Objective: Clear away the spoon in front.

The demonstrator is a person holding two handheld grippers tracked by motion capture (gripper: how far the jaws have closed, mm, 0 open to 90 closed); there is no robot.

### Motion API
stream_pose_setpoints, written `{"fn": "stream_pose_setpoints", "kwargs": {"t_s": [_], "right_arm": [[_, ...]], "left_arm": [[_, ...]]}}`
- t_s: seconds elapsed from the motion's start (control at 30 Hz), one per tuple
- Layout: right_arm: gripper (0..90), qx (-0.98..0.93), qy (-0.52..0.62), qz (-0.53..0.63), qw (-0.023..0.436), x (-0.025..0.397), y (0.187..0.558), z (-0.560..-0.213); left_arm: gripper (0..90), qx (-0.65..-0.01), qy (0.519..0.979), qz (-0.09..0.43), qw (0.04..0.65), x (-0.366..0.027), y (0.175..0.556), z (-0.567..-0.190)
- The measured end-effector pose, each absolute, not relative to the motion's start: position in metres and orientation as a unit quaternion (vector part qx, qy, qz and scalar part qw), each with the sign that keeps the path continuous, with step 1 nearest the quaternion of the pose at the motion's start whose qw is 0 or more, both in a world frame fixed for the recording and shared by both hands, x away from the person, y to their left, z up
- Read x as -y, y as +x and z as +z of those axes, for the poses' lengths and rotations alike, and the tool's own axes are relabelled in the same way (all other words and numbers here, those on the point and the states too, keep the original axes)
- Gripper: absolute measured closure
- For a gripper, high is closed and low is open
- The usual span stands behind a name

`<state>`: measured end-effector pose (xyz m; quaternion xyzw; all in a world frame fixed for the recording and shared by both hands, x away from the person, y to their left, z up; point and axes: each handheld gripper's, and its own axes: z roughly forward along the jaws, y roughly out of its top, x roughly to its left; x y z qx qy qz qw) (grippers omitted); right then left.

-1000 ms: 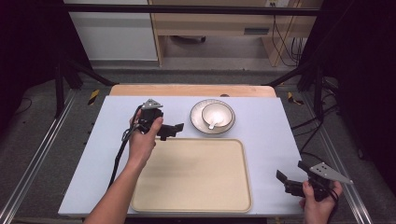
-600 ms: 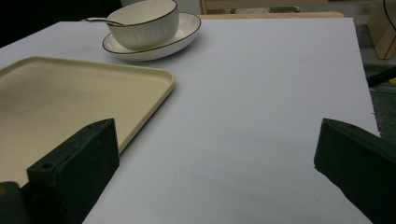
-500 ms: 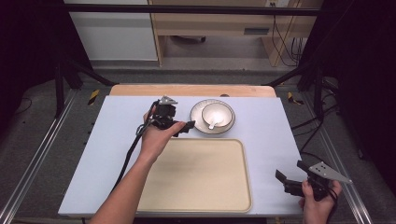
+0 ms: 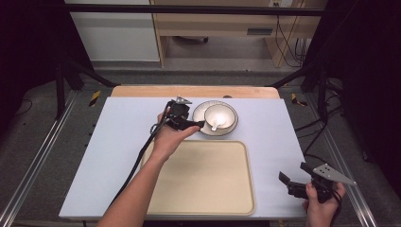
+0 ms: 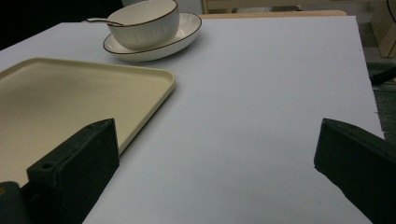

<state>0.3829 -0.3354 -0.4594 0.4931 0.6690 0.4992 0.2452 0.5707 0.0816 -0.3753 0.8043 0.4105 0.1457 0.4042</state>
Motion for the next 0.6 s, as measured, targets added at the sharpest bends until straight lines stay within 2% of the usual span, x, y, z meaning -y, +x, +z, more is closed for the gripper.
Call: {"fn": "stream_pose_setpoints", "kwargs": {"t_s": [0.27,0.6], "right_arm": [[0.5,-0.669,0.493,0.499,0.246,0.336,0.382,-0.46],[0.5,-0.666,0.498,0.499,0.243,0.339,0.383,-0.462]], "left_arm": [[33.1,-0.406,0.811,0.136,0.399,-0.067,0.577,-0.38],[42.8,-0.411,0.813,0.085,0.403,-0.043,0.584,-0.396]]}}
